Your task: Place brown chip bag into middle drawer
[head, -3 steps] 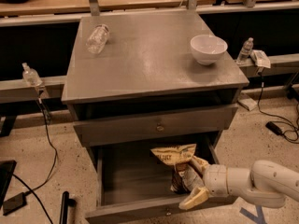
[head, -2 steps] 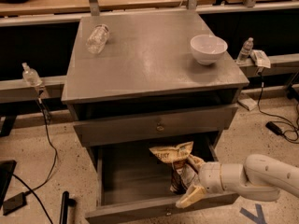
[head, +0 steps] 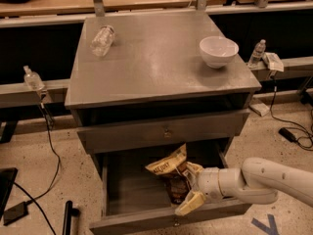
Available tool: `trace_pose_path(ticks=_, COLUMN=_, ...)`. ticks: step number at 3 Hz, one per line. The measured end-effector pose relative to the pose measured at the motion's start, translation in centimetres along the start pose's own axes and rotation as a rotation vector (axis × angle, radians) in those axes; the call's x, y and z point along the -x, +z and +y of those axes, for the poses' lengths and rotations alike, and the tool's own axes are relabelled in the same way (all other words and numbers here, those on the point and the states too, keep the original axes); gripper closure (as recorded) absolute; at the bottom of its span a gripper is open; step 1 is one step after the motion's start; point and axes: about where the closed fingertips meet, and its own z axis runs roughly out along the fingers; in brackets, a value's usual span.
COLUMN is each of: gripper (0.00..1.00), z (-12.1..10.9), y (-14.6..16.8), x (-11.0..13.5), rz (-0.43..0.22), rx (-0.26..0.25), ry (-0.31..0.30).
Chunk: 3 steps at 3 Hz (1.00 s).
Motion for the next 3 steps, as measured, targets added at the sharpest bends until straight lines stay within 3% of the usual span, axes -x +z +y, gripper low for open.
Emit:
trace_pose_path(ticks=1, gripper=0.00, z=-0.1, y=-1.5, x=-0.5, rz=-0.042, rx=-0.048, ry=0.015)
trace_pose_path(ticks=2, gripper=0.00, z=0.3, y=-4.8, x=-1.5, rz=-0.088, rx=-0.139, ry=0.034)
trace_pose_path(ticks=3, gripper=0.00, z=0.3, y=-4.8, x=-1.5, rz=-0.088, rx=-0.139, ry=0.034)
